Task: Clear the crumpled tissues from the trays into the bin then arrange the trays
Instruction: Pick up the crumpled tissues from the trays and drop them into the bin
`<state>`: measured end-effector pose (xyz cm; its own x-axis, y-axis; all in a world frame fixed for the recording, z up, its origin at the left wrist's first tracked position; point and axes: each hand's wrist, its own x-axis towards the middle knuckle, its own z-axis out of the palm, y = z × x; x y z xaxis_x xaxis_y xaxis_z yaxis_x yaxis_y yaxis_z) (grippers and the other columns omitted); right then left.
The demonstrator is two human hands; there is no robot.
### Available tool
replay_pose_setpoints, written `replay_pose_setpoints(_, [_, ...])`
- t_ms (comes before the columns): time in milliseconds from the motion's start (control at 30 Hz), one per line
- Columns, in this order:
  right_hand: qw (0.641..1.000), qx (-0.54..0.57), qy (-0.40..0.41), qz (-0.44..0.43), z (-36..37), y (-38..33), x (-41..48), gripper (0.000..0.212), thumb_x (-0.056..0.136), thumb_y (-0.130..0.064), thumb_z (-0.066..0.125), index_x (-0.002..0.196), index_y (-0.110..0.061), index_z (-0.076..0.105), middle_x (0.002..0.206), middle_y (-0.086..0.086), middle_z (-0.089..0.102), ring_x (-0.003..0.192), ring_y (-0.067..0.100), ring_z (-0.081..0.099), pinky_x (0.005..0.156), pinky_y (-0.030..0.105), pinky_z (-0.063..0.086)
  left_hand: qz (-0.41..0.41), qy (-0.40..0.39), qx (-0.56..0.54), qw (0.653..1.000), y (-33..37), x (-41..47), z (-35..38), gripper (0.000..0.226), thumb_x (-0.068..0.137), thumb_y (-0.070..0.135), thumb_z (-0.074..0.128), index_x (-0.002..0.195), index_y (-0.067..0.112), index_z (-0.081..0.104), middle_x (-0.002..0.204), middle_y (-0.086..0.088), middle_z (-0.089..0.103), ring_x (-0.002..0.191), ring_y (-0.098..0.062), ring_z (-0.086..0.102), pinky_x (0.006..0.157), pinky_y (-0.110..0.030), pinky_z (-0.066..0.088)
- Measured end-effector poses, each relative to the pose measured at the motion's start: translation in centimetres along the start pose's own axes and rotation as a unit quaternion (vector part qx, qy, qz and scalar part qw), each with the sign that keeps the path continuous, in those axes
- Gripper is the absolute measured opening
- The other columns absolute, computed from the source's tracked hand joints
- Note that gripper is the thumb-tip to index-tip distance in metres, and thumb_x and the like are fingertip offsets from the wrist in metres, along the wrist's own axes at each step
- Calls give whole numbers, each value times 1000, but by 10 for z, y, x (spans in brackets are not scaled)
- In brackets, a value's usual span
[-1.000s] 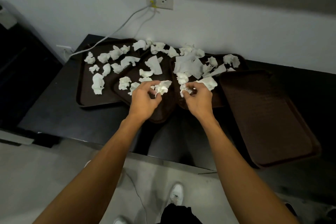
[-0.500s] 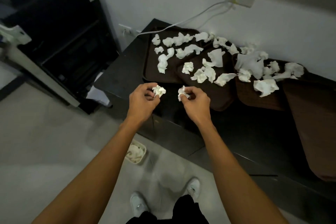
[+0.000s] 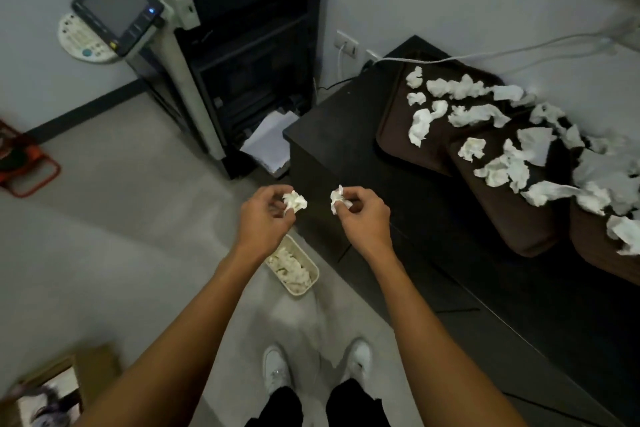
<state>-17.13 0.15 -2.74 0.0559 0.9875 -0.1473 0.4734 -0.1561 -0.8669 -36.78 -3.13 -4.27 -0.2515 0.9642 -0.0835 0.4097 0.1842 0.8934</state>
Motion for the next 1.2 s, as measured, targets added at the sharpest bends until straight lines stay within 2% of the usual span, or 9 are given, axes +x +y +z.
replay_pose_setpoints(200, [993,-79,-83,-30,43,32,18,21,90,-15,73,111,-18,74,107,-7,61,88,3,62,77,9,50,-65,10,37,997,-52,-4,4,38,86,9,76,118,28,68,109,8,65,91,-4,64,76,-19,56])
replay_pose_setpoints(300, [988,-99,-113,-29,64,61,28,21,88,-14,73,109,-16,75,106,-2,63,92,11,65,88,29,57,-74,9,63,995,-85,-2,16,35,83,11,78,115,24,71,108,6,67,90,-7,66,80,-29,61])
replay_pose_setpoints(433, [981,-120,-150,-14,87,104,38,23,88,-12,73,111,-13,74,109,2,64,96,17,65,90,33,57,-83,19,84,993,-127,0,38,37,79,13,84,114,19,73,108,3,68,87,-10,67,78,-37,62])
replay_pose_setpoints(500, [979,-128,-160,-15,100,128,45,23,89,-13,74,112,-12,73,110,4,65,97,18,66,84,28,58,-103,27,85,991,-146,4,50,37,79,15,84,114,18,73,109,3,69,87,-10,67,78,-35,62])
replay_pose_setpoints(633, [974,-142,-177,7,132,178,57,25,91,-14,73,116,-13,73,116,5,65,99,20,68,60,-2,44,-135,25,98,986,-195,14,73,37,80,16,83,115,18,73,110,2,69,86,-8,67,80,-33,61])
replay_pose_setpoints(833, [970,-159,-185,3,188,244,79,24,91,-12,72,114,-13,72,119,5,65,95,13,61,62,-8,35,-153,11,123,980,-276,27,104,39,80,14,82,117,17,71,110,-2,68,86,-13,66,81,-32,58])
replay_pose_setpoints(1067, [967,-171,-187,-8,253,320,102,22,92,-12,70,114,-11,71,119,3,63,100,12,58,67,-4,36,-163,8,130,978,-366,45,131,39,82,14,80,119,14,71,111,-2,67,86,-13,65,78,-22,51])
replay_pose_setpoints(1167, [967,-180,-179,-11,275,345,107,20,93,-10,68,113,-12,71,120,3,61,101,8,50,80,13,41,-170,7,139,976,-393,49,138,39,82,14,80,120,14,70,112,-2,67,86,-11,65,77,-19,48])
replay_pose_setpoints(1200, [968,-179,-173,-11,281,351,108,20,93,-9,67,112,-11,72,120,3,61,101,10,53,81,13,40,-172,7,139,975,-400,49,139,39,83,14,80,120,14,70,112,-2,67,86,-12,65,77,-19,49])
